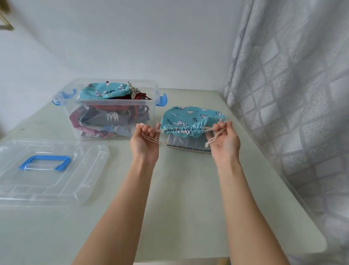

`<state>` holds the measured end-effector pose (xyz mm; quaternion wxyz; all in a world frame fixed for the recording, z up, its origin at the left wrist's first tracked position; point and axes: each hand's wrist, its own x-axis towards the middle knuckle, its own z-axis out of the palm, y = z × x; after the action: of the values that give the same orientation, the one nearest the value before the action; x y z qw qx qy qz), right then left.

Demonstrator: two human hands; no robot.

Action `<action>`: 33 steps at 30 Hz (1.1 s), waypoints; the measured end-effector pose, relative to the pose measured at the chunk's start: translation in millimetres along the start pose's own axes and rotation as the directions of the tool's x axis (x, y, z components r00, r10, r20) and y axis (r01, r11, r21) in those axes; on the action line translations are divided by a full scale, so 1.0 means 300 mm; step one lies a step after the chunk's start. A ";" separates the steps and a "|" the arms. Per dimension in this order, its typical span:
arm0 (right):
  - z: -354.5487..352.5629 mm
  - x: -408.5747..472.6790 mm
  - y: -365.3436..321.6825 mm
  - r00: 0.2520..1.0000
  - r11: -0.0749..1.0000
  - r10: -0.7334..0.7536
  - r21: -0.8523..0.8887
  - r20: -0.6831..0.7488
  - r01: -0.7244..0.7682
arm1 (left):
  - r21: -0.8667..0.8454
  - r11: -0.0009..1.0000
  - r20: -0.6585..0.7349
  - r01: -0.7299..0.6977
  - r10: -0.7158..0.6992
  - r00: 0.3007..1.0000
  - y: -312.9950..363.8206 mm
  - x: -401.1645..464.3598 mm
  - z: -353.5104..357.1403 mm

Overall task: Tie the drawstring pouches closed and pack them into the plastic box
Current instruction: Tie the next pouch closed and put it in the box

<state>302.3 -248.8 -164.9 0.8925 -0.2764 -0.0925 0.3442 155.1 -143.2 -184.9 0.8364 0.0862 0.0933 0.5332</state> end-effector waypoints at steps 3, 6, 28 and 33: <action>-0.051 0.021 0.023 0.996 0.986 0.044 0.166 -0.080 -0.030 | -0.061 0.995 -0.008 0.075 -0.075 0.997 0.014 0.006 -0.040; -0.094 0.040 0.021 0.994 0.995 0.042 0.091 -0.101 -0.032 | 0.310 0.948 0.006 0.077 -0.083 0.997 0.040 0.017 -0.070; 0.030 -0.030 -0.142 0.829 0.491 0.404 -0.856 0.387 0.161 | 0.937 -0.070 0.336 -0.343 -0.094 0.937 0.147 -0.007 -0.041; 0.143 -0.021 -0.092 0.787 0.673 0.376 -0.728 0.490 0.131 | 0.578 -0.491 0.727 -0.652 -0.053 0.685 0.185 -0.066 -0.030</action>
<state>298.1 -251.4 -113.9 0.6011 -0.4890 -0.4810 0.4102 95.9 -137.6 -178.9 0.1554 0.8550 0.2544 0.4245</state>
